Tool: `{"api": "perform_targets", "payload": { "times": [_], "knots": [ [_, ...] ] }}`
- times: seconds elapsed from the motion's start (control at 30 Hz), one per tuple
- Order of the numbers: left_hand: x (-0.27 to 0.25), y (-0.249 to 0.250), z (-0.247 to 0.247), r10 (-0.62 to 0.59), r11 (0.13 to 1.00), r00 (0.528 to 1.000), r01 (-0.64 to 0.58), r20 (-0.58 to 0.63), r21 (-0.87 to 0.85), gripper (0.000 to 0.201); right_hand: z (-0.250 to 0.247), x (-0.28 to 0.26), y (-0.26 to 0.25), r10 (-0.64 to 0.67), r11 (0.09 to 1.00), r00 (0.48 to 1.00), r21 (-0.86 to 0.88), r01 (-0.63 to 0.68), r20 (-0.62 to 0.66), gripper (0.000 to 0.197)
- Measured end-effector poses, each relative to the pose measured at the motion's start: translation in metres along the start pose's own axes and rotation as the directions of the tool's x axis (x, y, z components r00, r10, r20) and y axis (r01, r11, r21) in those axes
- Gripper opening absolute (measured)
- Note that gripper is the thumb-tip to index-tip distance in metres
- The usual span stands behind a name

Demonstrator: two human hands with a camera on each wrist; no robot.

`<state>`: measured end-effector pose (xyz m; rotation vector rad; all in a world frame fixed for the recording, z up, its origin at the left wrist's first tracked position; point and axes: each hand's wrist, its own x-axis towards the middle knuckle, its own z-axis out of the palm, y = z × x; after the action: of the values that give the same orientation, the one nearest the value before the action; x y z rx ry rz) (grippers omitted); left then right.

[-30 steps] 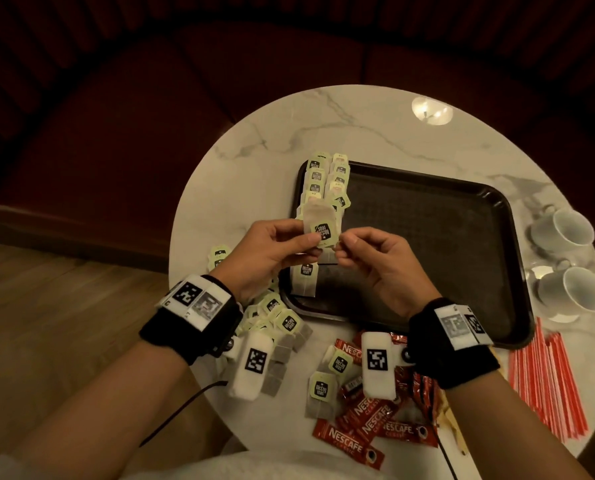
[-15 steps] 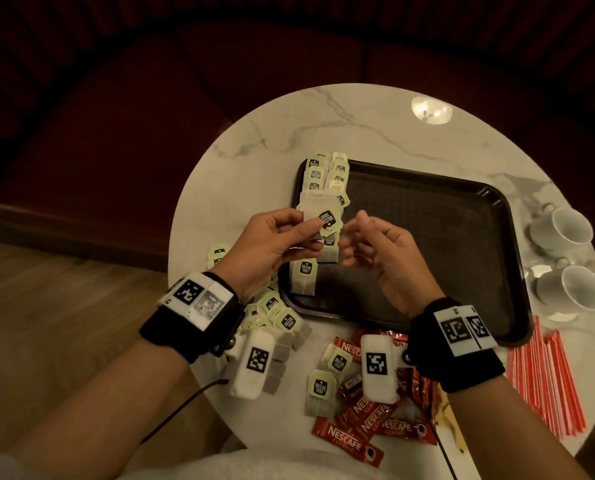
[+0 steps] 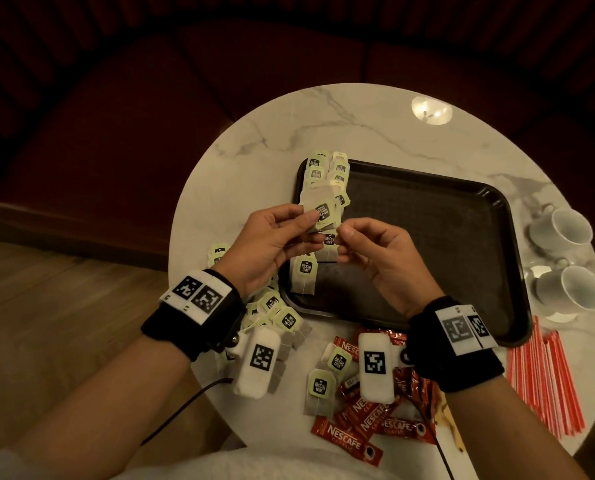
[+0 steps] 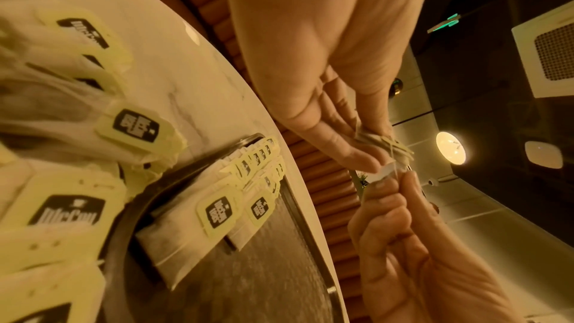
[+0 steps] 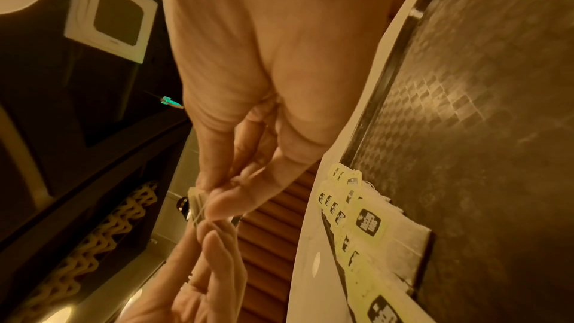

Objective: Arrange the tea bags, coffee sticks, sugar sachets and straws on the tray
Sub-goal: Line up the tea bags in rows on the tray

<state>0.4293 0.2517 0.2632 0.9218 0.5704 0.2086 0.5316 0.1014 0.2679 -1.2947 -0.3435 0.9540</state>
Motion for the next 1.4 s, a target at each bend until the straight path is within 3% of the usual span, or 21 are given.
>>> {"api": "perform_targets", "payload": {
  "times": [0.47, 0.67, 0.8, 0.93, 1.13, 1.4],
  "knots": [
    [-0.003, 0.005, 0.003, -0.014, 0.999, 0.998, 0.016, 0.06, -0.04, 0.012, -0.004, 0.003, -0.006, -0.062, 0.963, 0.998, -0.263, 0.061, 0.004, 0.023],
    [-0.007, 0.003, 0.0, -0.049, 0.995, 0.993, 0.039, 0.107, 0.093, 0.014, -0.003, 0.008, -0.012, -0.126, 0.967, 0.992, -0.225, 0.118, -0.023, 0.019],
    [-0.006, 0.007, -0.002, -0.034, 0.984, 0.992, 0.012, 0.125, 0.177, 0.023, 0.0, 0.007, -0.013, -0.135, 0.97, 0.99, -0.206, 0.126, -0.031, 0.006],
    [-0.004, 0.012, -0.004, -0.017, 0.954, 0.984, -0.037, 0.177, 0.297, 0.018, 0.0, 0.006, -0.012, -0.138, 0.968, 0.99, -0.218, 0.128, -0.034, 0.008],
    [-0.001, 0.014, -0.003, -0.001, 0.93, 0.98, -0.073, 0.201, 0.359, 0.026, 0.0, 0.006, -0.013, -0.144, 0.964, 0.989, -0.232, 0.132, -0.036, 0.011],
    [0.002, 0.013, -0.002, 0.106, 0.845, 0.969, -0.205, 0.221, 0.495, 0.022, 0.003, 0.005, -0.02, -0.146, 0.964, 0.987, -0.235, 0.127, -0.063, 0.017]
  ]
}}
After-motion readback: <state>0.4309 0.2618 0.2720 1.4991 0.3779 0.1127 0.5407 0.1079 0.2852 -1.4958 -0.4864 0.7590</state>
